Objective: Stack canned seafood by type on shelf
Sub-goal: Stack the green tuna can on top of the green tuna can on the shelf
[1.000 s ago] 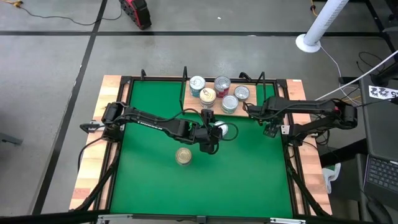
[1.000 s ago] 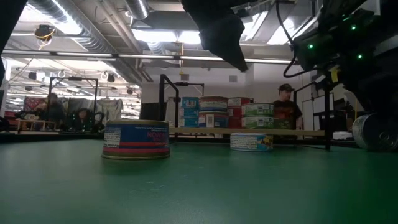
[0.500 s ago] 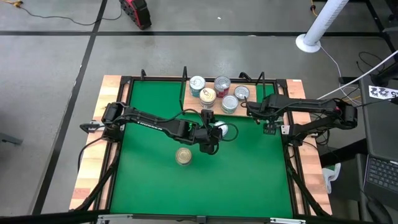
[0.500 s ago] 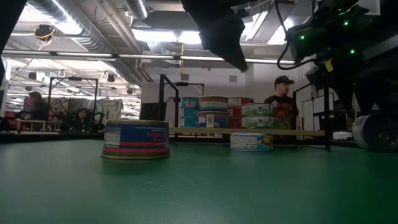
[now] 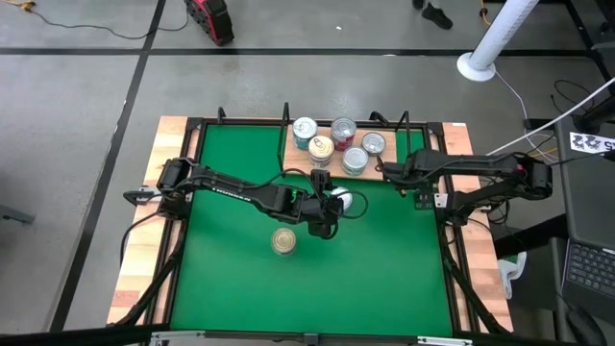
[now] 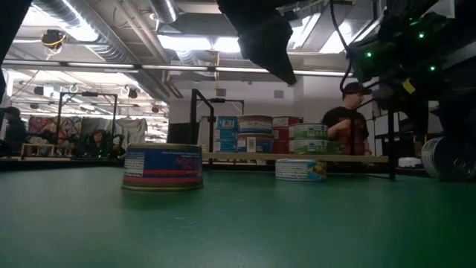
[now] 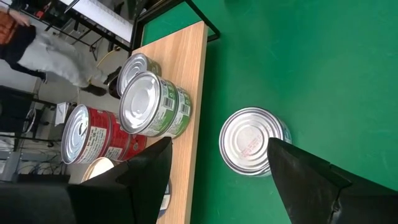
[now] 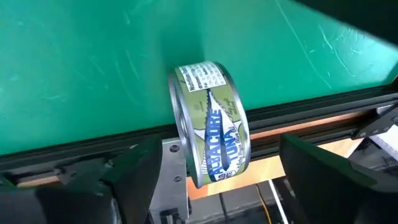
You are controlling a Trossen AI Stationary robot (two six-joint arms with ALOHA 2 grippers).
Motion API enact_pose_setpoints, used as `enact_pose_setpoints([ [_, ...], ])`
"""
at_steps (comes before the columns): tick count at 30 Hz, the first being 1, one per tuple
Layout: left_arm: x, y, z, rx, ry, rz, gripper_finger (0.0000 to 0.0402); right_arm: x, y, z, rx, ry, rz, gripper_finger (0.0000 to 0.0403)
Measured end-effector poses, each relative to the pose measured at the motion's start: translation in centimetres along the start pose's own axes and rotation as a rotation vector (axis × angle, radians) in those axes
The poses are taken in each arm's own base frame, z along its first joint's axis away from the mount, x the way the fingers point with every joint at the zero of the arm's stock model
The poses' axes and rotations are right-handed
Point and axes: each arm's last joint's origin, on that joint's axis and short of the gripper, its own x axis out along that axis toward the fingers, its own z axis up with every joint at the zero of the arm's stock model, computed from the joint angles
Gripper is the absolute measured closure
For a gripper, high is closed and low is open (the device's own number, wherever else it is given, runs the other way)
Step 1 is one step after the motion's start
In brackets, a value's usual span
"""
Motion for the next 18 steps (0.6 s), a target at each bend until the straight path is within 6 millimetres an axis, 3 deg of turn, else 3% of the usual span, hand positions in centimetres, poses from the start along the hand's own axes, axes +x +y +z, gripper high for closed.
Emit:
enact_pose_setpoints([
  [9,0.00,0.00,0.00,-0.001,0.000,0.000,0.0141,0.80,0.19,-0.04,-0.056,0.012,-0.018,0.0087],
  [18,0.00,0.00,0.01,-0.003,-0.001,0.000,0.0141,0.84,0.06,0.20,-0.087,-0.012,-0.016,0.0130],
])
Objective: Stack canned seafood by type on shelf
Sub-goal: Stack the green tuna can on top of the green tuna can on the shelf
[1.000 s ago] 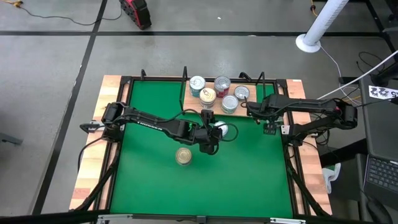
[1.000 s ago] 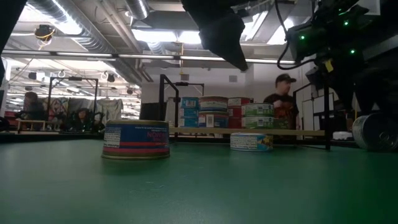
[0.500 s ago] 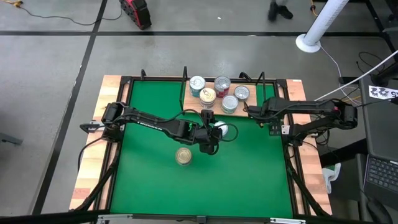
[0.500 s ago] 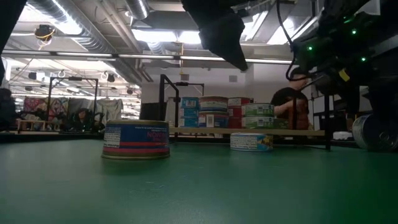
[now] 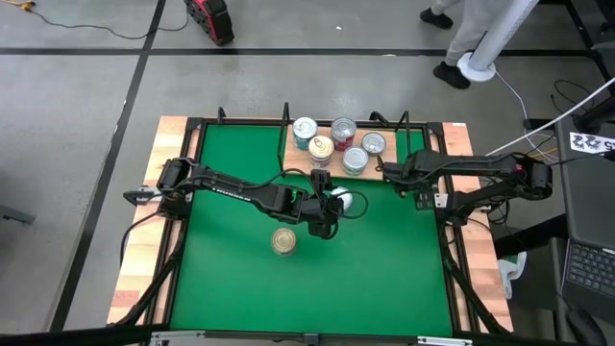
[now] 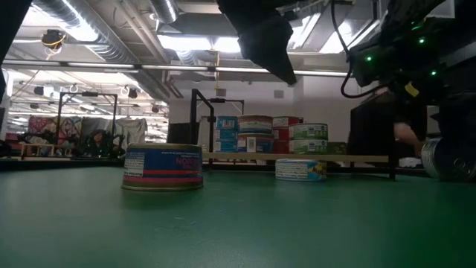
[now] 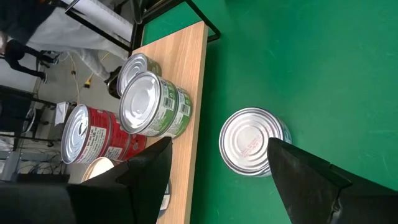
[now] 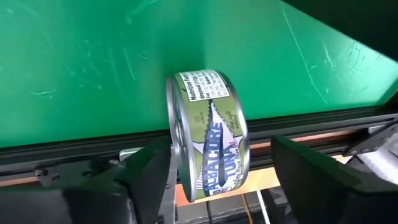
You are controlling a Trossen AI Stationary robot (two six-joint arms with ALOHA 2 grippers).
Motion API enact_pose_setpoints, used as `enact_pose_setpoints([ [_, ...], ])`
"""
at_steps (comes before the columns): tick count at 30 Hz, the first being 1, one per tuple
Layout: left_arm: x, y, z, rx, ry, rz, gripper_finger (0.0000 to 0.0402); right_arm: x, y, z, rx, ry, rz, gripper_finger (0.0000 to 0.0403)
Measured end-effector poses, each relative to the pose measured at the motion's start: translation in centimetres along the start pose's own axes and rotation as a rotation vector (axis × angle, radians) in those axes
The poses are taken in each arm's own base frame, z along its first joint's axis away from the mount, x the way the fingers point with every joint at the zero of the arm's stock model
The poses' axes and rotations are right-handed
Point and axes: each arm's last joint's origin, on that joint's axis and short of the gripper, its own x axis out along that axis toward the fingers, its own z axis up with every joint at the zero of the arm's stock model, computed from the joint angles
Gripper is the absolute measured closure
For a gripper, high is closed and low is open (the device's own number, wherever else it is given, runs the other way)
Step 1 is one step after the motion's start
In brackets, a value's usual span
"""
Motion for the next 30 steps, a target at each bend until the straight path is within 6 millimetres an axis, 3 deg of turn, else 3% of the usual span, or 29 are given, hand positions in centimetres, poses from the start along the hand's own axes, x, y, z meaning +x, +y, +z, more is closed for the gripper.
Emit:
enact_pose_setpoints([
  [14,0.0,0.0,0.0,0.000,0.000,0.000,0.0141,1.1,-2.3,-1.1,0.140,0.006,0.147,0.0153],
  [23,0.0,0.0,0.0,0.001,0.000,0.000,0.0141,2.0,-2.6,-1.3,0.134,-0.008,0.182,0.0154],
  [30,0.0,0.0,0.0,0.002,0.000,0.000,0.0141,2.0,-2.5,-1.4,0.132,0.006,0.186,0.0200],
])
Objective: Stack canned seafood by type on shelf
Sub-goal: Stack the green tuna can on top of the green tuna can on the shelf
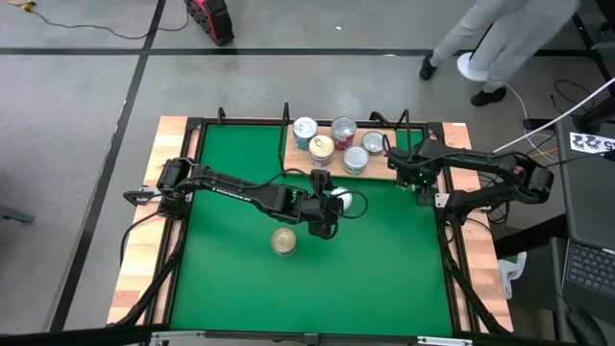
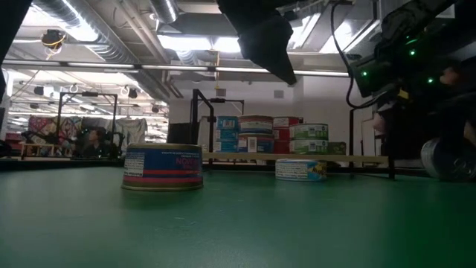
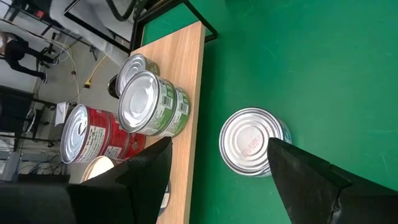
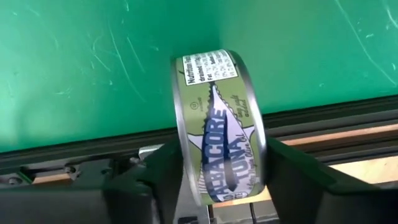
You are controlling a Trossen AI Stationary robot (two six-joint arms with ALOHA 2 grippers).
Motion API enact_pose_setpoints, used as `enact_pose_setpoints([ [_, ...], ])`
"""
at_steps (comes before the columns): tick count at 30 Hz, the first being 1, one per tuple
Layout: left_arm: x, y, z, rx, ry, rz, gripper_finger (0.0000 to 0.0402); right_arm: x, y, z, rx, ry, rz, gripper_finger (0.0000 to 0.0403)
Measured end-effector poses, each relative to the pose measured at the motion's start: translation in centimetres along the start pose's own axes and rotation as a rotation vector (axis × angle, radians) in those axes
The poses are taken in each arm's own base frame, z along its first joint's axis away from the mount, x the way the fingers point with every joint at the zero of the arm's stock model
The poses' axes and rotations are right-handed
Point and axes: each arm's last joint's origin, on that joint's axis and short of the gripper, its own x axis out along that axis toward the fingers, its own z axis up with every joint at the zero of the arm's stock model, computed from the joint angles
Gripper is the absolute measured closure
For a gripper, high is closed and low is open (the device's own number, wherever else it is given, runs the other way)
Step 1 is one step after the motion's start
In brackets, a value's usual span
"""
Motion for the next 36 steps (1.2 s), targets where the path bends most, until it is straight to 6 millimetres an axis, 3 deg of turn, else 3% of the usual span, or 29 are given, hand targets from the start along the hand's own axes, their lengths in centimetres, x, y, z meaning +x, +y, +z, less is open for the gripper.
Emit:
enact_pose_setpoints([
  [7,0.0,0.0,0.0,0.004,0.000,0.000,0.0141,0.0,0.1,-0.3,-0.006,0.027,0.011,0.0274],
  [19,0.0,0.0,0.0,0.005,0.000,0.000,0.0141,-1.3,0.3,-0.6,0.024,0.020,0.149,0.0251],
  [23,0.0,0.0,0.0,0.005,0.000,0.000,0.0141,-2.6,0.1,-0.8,0.022,0.031,0.152,0.0273],
  [30,0.0,0.0,0.0,0.005,0.000,0.000,0.0141,-5.0,-0.1,-1.3,0.052,0.028,0.210,0.0267],
  [36,0.0,0.0,0.0,0.006,0.000,0.000,0.0141,-7.1,-0.5,-1.2,0.083,-0.073,0.215,0.0261],
])
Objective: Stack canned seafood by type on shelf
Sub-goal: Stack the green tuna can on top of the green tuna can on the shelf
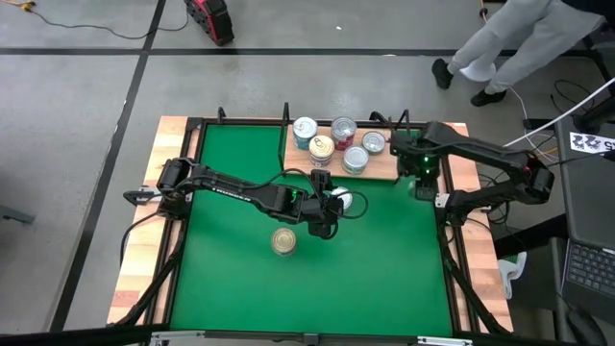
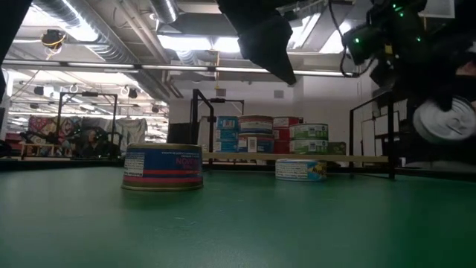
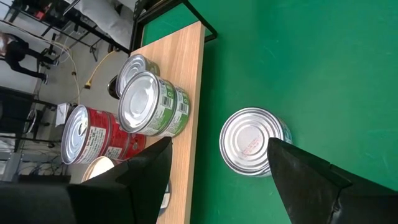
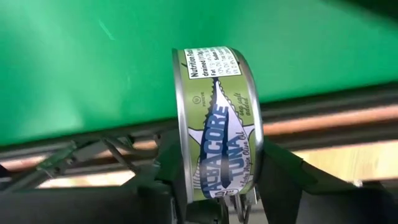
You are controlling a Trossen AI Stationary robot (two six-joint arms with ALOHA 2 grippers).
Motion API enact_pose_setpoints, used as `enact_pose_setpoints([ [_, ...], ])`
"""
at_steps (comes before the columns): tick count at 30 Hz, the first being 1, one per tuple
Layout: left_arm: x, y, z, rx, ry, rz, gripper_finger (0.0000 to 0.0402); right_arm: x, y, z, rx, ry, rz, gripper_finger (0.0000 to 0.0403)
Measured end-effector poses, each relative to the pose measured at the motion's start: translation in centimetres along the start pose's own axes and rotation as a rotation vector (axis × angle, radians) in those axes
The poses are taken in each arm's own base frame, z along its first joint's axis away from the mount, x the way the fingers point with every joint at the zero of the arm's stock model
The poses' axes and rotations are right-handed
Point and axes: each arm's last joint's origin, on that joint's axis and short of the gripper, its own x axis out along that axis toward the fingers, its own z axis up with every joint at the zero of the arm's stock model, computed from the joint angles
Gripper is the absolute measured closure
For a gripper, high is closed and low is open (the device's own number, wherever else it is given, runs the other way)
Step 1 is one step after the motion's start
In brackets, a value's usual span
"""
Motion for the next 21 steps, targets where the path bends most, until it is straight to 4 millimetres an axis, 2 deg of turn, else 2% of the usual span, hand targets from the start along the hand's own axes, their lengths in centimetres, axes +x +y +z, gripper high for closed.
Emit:
enact_pose_setpoints([
  [4,0.0,0.0,0.0,0.004,0.000,0.000,0.0141,-1.7,0.0,0.2,-0.002,-0.074,0.003,0.0270],
  [12,0.0,0.0,0.0,0.004,0.000,0.000,0.0141,-5.4,0.1,0.3,-0.007,-0.222,-0.029,0.0264],
  [21,0.0,0.0,0.0,0.019,0.000,0.000,0.0141,-8.6,0.2,-0.1,-0.058,-0.344,-0.074,0.0265],
])
